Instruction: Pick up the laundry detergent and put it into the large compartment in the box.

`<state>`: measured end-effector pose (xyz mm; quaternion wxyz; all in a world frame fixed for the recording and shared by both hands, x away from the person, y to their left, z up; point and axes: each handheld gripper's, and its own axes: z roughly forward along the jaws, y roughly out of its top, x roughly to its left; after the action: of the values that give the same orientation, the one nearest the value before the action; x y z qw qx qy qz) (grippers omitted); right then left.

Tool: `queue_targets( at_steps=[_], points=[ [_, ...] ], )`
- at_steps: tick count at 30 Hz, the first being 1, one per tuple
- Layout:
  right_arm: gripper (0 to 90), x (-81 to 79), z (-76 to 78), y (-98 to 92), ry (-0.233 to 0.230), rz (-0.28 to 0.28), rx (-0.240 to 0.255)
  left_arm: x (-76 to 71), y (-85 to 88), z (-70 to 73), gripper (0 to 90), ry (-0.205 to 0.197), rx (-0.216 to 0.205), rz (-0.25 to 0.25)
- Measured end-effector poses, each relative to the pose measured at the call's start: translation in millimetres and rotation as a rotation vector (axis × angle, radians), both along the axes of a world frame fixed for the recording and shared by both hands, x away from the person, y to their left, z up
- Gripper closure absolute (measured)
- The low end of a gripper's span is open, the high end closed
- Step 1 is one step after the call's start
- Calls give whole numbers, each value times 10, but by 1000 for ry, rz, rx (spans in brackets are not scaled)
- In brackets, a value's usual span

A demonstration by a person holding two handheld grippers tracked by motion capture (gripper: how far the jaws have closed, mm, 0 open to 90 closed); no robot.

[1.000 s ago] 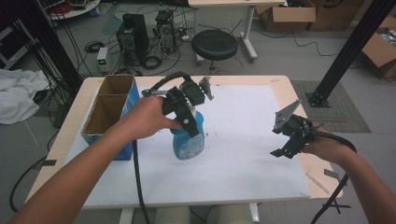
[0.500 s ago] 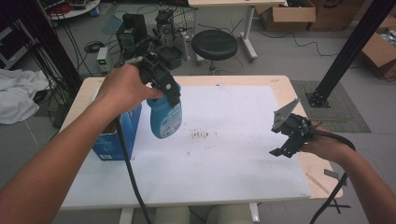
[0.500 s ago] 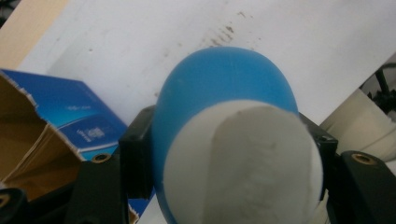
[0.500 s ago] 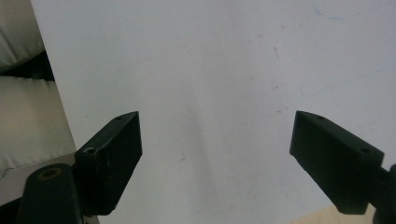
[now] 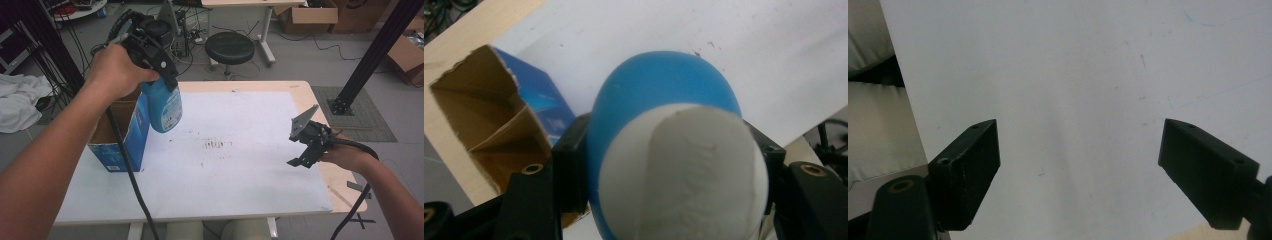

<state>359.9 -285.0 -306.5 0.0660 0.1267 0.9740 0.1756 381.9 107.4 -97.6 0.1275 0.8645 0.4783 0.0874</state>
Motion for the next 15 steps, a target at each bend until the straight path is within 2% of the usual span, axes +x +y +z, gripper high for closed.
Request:
queue_targets(
  at_steps=[2, 3, 7, 12, 15],
  points=[
    [165, 4, -11, 3, 1, 1, -1, 14, 73, 50, 380, -7, 5, 51],
    [165, 4, -11, 3, 1, 1, -1, 14, 73, 50, 380, -7, 5, 51],
    [165, 19, -37, 8, 9, 2, -9, 46, 169, 90, 380, -4, 14, 124],
    [164, 31, -16, 31, 2, 4, 4, 70, 367, 140, 380, -28, -4, 223],
    [164, 33, -10, 34, 3, 3, 2, 70, 452, 152, 381, -32, -10, 249]
  ],
)
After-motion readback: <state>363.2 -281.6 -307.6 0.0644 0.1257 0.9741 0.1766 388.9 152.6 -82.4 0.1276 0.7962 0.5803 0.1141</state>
